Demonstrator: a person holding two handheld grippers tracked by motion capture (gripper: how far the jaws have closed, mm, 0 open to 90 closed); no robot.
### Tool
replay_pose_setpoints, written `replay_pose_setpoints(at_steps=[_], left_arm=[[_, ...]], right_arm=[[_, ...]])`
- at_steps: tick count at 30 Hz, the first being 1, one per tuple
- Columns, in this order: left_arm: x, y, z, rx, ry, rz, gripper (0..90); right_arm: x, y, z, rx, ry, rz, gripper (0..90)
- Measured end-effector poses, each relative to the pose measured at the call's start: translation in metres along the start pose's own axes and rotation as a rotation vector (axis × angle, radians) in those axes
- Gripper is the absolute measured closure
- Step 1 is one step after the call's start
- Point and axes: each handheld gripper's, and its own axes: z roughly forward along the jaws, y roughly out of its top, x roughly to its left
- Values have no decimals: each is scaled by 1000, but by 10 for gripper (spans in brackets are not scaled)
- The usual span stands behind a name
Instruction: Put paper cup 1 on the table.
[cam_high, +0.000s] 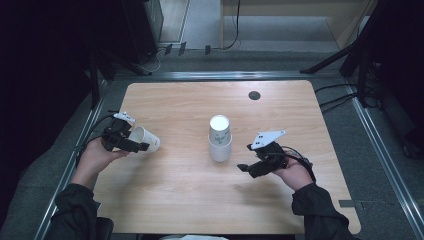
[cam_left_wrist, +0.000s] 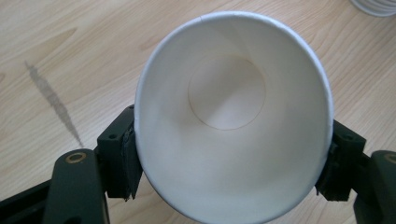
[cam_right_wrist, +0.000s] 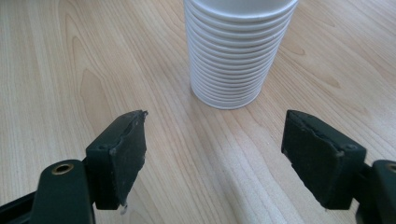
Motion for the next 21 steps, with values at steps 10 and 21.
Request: replay_pose_setpoints(at_steps=[10,21], left_arm=[[11,-2,1,105,38,-39,247],[13,-1,10,200,133,-30,237]], right_arm=[[1,0,1,6,-1,-6,223],[1,1,3,13,5,-13,223]])
